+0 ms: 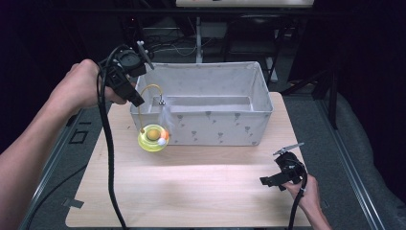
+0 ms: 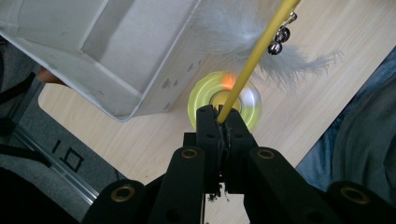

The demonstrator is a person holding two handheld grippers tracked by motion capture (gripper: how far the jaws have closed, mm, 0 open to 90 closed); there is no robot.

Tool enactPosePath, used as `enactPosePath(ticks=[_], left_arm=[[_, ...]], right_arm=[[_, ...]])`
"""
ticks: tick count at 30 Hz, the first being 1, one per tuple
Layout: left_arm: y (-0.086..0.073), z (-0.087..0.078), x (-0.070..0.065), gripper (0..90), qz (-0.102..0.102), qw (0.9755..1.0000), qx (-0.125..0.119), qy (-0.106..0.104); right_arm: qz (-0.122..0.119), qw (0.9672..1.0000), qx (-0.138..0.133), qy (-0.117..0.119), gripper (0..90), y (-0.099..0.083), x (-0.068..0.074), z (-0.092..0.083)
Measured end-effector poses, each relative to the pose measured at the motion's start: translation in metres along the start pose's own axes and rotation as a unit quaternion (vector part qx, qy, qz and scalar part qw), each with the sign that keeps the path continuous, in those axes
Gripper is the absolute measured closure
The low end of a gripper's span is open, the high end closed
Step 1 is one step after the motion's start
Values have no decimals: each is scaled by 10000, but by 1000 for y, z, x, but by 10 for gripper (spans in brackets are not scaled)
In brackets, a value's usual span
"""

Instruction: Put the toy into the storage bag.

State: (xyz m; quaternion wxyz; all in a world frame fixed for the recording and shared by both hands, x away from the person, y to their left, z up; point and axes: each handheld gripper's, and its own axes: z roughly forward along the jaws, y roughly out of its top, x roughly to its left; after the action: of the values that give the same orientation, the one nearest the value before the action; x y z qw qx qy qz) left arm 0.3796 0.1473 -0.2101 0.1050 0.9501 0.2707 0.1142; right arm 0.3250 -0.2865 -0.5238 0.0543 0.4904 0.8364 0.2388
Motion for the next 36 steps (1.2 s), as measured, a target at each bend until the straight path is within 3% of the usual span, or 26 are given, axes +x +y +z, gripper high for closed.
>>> enactPosePath(ticks=[12, 29, 36], left_arm=[[9, -13, 11, 880, -94, 9999, -84, 49], [28, -33, 19, 880, -122, 9992, -138, 364], [35, -36, 31, 880, -253, 9991, -197, 287]], right_arm=[[11, 10000, 6, 9, 3, 0, 0, 0], [31, 10000, -8, 11, 3, 0, 0, 1], [7, 10000, 35, -10, 3, 0, 0, 1]])
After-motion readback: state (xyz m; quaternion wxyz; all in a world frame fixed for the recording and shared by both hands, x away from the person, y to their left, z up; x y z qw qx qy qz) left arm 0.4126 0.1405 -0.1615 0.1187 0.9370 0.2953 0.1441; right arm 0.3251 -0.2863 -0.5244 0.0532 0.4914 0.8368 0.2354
